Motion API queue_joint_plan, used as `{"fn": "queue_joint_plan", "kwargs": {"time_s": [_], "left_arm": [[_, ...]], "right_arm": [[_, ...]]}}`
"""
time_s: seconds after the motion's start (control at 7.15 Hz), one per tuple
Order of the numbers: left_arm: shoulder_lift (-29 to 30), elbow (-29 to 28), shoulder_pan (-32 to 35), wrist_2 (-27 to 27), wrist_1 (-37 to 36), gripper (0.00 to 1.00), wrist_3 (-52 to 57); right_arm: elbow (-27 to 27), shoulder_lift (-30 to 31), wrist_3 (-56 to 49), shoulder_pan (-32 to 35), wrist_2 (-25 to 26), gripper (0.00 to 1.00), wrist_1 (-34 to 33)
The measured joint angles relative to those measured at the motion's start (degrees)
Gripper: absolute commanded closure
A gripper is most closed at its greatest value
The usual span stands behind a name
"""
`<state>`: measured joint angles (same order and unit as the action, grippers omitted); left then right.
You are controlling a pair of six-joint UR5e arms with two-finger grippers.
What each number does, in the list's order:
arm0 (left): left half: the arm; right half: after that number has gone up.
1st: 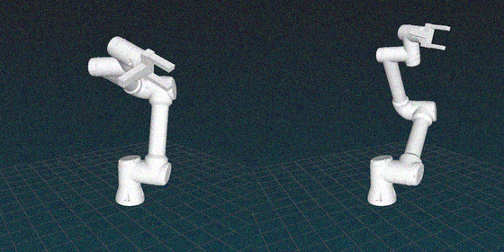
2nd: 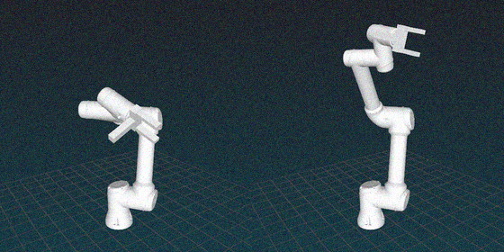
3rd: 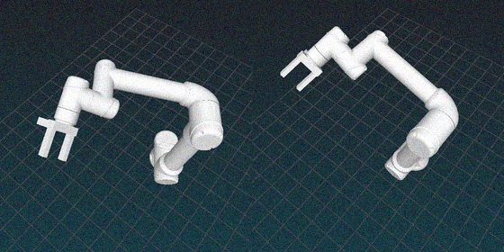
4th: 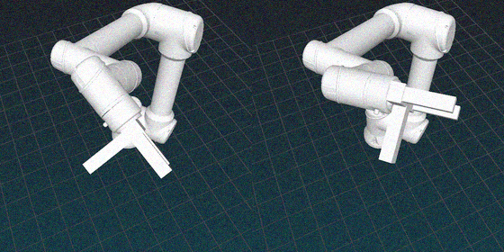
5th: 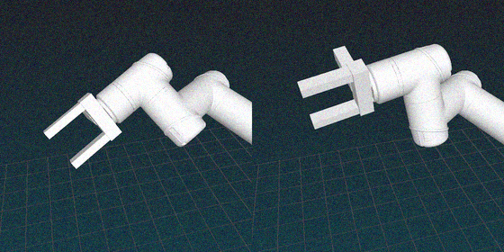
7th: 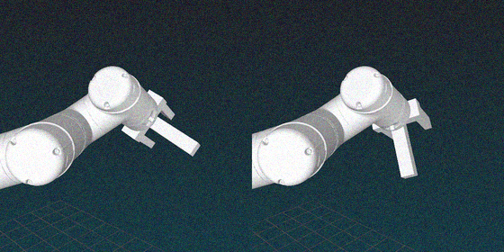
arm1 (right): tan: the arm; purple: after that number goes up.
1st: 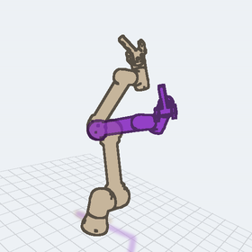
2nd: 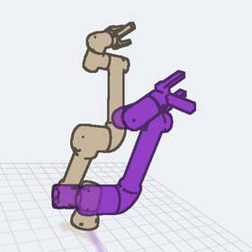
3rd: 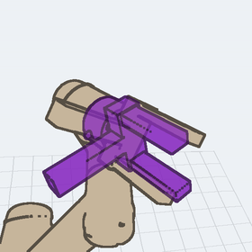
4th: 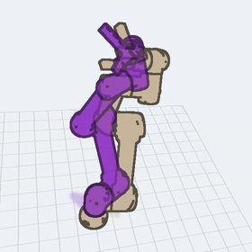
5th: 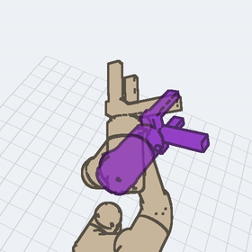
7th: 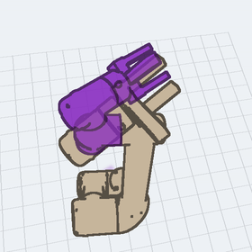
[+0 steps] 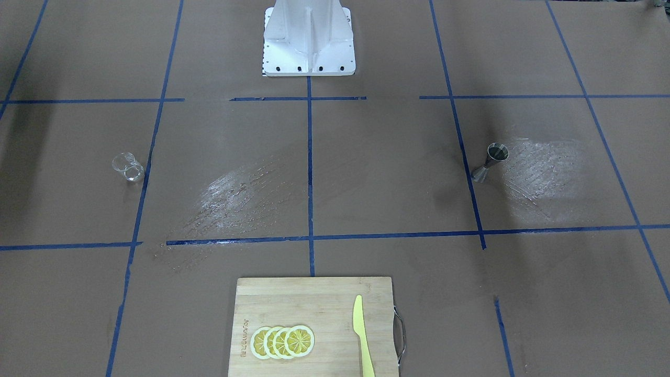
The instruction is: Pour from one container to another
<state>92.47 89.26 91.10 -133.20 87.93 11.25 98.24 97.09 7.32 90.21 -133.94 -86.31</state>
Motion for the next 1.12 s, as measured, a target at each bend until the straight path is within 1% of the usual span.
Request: {"fn": "queue_joint_plan", "kwargs": {"time_s": [0.14,0.42,0.7,1.12], "left_arm": [[0.0,0.0,0.0,0.0,0.1,0.0,0.0],[0.0,-0.1,0.0,-0.1,0.1,0.0,0.0],[0.0,0.1,0.0,-0.1,-0.2,0.0,-0.1],[-0.2,0.0,0.0,-1.5,-0.7,0.0,-2.7]], "right_arm": [[-2.7,-0.8,0.0,0.6,-0.5,0.0,2.4],[-5.3,-2.2,0.1,1.5,-2.0,0.0,3.9],[-5.7,-2.5,0.0,1.7,-3.8,0.0,4.0],[-5.7,-2.4,-0.3,1.7,-4.1,0.0,4.9]]}}
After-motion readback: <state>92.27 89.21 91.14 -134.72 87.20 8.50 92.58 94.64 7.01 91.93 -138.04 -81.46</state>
